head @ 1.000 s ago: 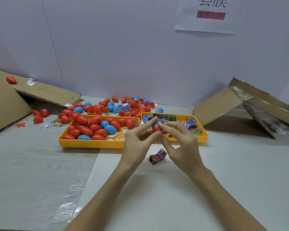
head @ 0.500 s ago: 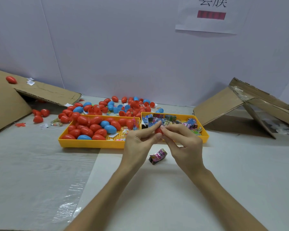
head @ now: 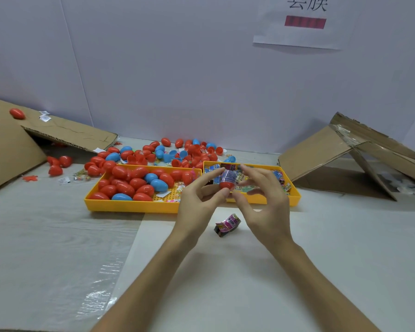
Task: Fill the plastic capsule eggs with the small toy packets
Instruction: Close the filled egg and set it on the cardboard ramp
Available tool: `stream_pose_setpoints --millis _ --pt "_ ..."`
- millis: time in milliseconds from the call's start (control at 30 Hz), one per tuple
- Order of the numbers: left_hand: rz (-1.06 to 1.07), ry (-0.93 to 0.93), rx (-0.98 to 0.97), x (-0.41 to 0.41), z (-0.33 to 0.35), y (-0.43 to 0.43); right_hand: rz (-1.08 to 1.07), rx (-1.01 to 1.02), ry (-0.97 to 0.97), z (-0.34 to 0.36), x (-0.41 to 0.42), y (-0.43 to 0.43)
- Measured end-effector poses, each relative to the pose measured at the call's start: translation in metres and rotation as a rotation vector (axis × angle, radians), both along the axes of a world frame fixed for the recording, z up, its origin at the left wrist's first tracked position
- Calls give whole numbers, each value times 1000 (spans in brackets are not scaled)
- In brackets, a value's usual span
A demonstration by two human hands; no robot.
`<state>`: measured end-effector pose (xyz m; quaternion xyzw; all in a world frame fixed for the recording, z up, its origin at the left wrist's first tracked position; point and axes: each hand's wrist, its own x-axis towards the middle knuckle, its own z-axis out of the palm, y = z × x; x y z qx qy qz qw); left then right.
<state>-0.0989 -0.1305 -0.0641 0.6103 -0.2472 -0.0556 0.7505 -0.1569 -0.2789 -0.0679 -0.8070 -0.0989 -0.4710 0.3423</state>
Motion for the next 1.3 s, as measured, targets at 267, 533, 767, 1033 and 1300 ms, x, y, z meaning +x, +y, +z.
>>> stream_pose_setpoints --millis 267,533,767,1033,1300 --pt "-335 234 -65 -1 0 0 54 24 97 -3 1 -2" --pt "-362 173 -56 -4 1 0 66 13 59 -2 1 -4" --pt "-309 174 9 -4 -2 -2 65 -38 67 -1 0 -7" --pt "-168 275 -45 -1 -4 -5 45 -129 144 -4 2 -3" --pt "-199 349 -173 -2 -1 -1 19 -102 14 -4 2 -5"
